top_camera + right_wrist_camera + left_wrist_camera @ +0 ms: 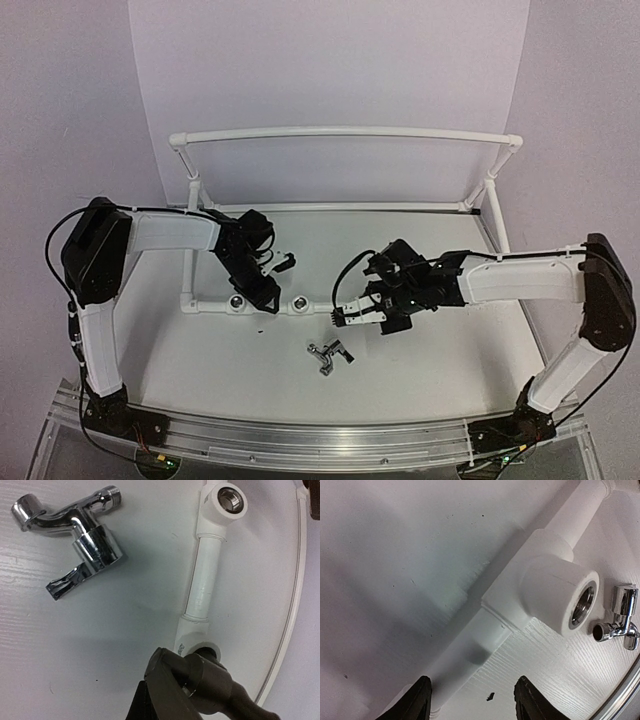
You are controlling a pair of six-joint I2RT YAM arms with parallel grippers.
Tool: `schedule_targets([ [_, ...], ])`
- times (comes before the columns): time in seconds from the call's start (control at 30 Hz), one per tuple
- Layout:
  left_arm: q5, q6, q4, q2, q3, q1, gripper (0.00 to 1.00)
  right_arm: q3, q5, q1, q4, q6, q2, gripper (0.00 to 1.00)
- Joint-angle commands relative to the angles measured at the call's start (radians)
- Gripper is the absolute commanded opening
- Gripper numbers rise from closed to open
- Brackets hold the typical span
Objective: Install the water faucets
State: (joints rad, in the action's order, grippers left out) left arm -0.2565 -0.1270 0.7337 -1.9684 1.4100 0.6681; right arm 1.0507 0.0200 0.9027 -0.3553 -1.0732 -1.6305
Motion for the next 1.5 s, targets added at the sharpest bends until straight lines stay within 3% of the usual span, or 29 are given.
schedule_targets([
  [0.0,-0.045,0.011,0.04,-0.023,0.026,-0.004,0.53,0.102,0.051,0.019,0.069,0.097,-0.045,0.0],
  [0.3,-0.052,0.003,0.046,-0.037,0.018,-0.012,0.49,0.149,0.208,0.051,0.162,0.154,-0.103,0.0],
  [0.73,-0.053,0.011,0.047,-0.049,0.02,-0.016,0.49,0.254,0.459,0.054,0.166,0.166,-0.201,0.02],
  [0.97,-0.052,0.014,0.052,-0.058,0.021,-0.021,0.49,0.369,0.514,0.053,-0.003,0.186,-0.265,0.02],
  [1.47,-0.053,0.026,0.058,-0.074,0.03,-0.027,0.48,0.451,0.5,0.048,-0.336,0.283,-0.282,0.0],
])
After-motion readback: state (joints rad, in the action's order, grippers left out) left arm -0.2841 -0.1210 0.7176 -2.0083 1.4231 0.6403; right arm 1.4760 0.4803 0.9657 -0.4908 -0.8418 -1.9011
